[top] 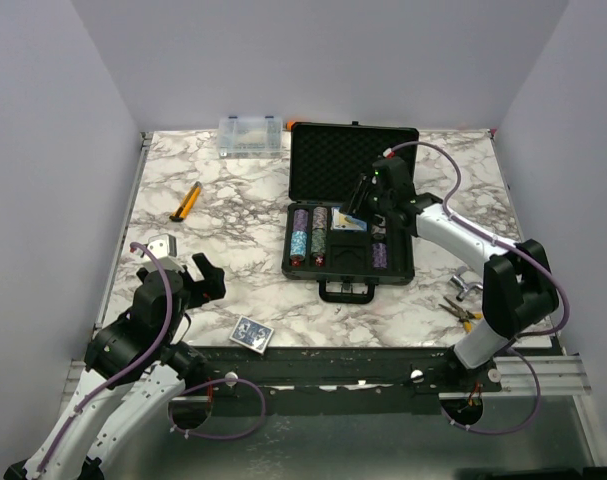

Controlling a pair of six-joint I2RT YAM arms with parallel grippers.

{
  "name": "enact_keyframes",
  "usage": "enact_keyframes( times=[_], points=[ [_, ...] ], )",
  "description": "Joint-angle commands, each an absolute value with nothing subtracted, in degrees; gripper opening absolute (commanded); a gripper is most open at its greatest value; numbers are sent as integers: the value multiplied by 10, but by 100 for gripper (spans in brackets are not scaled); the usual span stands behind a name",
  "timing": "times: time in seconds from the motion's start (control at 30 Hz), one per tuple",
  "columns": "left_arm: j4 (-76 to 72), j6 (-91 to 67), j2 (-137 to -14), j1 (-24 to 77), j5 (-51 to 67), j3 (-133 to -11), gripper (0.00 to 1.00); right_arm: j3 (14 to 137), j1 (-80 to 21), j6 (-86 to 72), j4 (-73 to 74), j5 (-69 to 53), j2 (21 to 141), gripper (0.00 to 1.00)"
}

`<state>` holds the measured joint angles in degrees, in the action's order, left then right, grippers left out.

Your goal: Pack up texas hold em set

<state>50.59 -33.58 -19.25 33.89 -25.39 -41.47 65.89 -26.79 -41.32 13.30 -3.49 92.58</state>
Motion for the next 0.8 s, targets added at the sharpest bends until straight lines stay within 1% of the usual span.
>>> enact_keyframes(
  times=[0.0, 0.17, 0.33, 0.77],
  points=[
    [500, -329, -191, 342, -242, -408, 95, 684, -268, -433, 142, -13, 953, 44],
    [500, -329, -188, 342, -243, -408, 95, 695, -268, -447, 136, 16, 976, 35],
    [500, -330, -190, 342, -243, -408, 95, 713, -268, -450, 132, 25, 994, 30],
    [500, -330, -195, 342, -244, -409, 95, 731, -268, -445, 138, 35, 1028, 29]
  ],
)
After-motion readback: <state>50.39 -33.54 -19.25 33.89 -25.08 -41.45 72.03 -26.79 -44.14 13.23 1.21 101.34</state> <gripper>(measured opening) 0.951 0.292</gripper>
